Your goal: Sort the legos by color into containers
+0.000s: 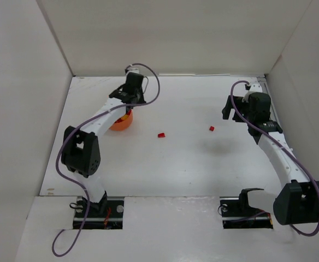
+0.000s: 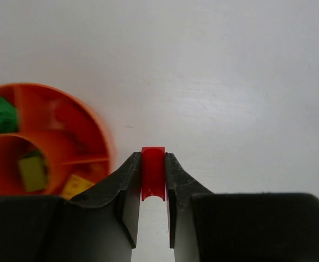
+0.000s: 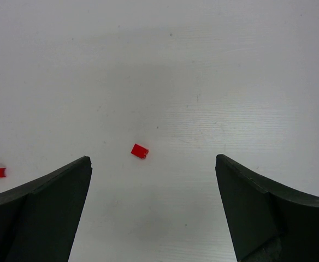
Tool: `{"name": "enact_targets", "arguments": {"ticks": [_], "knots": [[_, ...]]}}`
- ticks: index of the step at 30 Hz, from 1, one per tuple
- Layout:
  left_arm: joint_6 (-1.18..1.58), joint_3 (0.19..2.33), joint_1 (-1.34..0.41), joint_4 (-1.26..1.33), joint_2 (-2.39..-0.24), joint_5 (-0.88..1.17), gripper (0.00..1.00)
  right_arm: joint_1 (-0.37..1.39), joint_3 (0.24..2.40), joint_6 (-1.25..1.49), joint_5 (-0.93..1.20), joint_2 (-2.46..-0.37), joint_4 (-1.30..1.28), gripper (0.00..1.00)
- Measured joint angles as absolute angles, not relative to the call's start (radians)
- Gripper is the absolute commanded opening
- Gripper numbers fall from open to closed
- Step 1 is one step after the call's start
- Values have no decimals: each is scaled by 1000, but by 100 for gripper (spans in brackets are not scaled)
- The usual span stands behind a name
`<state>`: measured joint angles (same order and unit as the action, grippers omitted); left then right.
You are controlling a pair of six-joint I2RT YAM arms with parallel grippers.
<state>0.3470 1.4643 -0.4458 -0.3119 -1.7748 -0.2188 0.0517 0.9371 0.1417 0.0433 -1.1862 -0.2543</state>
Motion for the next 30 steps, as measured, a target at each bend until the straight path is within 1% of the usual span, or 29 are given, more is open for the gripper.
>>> {"name": "enact_targets", "arguments": {"ticks": [4,10,11,12,13,17,19,20,22,24,25,27,30], "knots": [[331,1493,-336,-306,-1741,-235,0,52,933,134,33,-1184,-255,100],[317,1514,-281,-333,-1765,-240,1,52,934,127,8,-1184,-255,100],[315,1520,-274,-335,-1774,-237,3,52,934,126,6,-1184,-256,100],[313,1525,-267,-336,-1784,-235,9,52,934,126,2,-1184,-257,100],[312,1530,-262,-337,-1793,-234,10,52,934,124,-1,-1184,-259,100],[310,1541,-249,-352,-1820,-237,12,52,934,123,-13,-1185,-262,100],[308,1541,-248,-364,-1827,-240,18,52,934,121,-18,-1185,-262,100],[307,1541,-248,-369,-1829,-241,31,52,934,120,-20,-1185,-262,100],[302,1542,-248,-375,-1831,-241,41,52,934,120,-21,-1185,-262,100],[299,1542,-249,-379,-1831,-239,47,52,934,120,-23,-1185,-262,100],[297,1542,-249,-379,-1831,-236,54,52,934,120,-23,-1185,-262,100],[292,1542,-249,-379,-1831,-230,55,52,934,120,-23,-1185,-262,100],[279,1542,-252,-378,-1828,-200,66,52,934,120,-23,-1185,-262,100]]}}
